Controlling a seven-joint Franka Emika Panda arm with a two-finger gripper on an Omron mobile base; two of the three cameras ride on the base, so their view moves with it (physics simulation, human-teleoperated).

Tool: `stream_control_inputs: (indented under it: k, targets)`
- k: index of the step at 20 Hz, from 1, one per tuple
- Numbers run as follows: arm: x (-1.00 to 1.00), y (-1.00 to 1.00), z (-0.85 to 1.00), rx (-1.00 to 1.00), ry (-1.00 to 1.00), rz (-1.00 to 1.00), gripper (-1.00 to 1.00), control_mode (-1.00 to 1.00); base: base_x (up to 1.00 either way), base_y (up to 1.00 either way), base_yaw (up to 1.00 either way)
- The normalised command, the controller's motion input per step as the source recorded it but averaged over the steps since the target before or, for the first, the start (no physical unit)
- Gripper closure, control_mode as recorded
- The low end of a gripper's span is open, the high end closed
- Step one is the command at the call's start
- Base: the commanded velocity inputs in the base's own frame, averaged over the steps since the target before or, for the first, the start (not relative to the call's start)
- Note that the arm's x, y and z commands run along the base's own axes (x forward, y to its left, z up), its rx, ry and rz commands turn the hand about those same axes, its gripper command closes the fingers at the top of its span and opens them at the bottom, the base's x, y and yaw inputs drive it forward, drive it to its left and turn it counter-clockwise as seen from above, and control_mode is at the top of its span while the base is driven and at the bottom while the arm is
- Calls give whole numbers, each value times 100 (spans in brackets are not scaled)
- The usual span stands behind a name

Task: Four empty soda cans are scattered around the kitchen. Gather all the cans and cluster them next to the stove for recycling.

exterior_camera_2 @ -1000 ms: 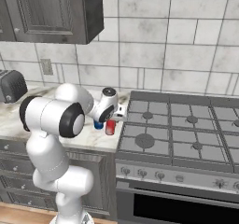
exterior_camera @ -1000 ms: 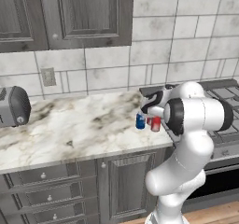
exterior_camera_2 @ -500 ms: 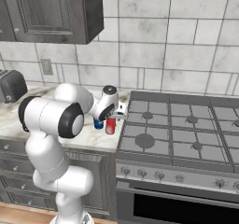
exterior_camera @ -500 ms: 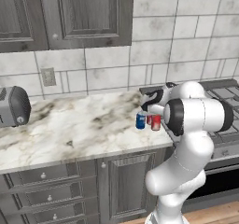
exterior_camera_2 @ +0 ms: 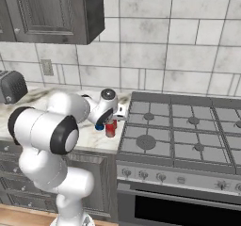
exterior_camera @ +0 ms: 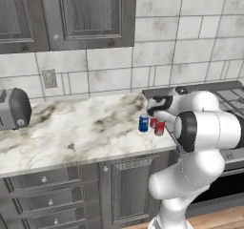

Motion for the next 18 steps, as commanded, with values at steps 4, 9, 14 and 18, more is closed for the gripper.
stream_control_inputs:
  k: [4,9,14,18]
  targets:
    - [-15,0,60,0,1,0,-100,-100,0,0,0]
    - [-44,1,55,0,3,0,-100,-100,0,0,0]
    - [-60,3,27,0,5,0,-100,-100,0,0,0]
    - [-83,-1,43,0,0,0,-100,-100,0,0,0]
